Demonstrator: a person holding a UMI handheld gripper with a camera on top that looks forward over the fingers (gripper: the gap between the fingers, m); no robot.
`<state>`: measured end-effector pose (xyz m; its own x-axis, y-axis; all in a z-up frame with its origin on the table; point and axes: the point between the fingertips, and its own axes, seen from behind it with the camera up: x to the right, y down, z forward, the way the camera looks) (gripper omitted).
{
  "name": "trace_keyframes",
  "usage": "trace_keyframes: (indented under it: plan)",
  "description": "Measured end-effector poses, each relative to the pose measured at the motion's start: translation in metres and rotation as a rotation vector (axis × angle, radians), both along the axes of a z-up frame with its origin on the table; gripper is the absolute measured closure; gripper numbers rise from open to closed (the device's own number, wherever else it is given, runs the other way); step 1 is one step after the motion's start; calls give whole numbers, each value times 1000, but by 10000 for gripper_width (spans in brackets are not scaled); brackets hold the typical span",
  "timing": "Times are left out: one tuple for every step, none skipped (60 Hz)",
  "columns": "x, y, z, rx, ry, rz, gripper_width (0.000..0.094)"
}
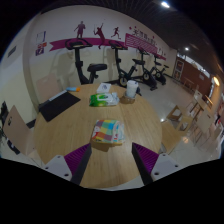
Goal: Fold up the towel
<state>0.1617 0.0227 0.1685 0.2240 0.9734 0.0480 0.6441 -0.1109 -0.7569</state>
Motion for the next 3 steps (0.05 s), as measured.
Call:
trace_keyframes:
  plan:
    - [0, 0, 0, -1, 1, -2, 85]
    - [0, 0, 1, -2, 3, -4, 80]
    - [0, 0, 1, -2, 6, -5, 82]
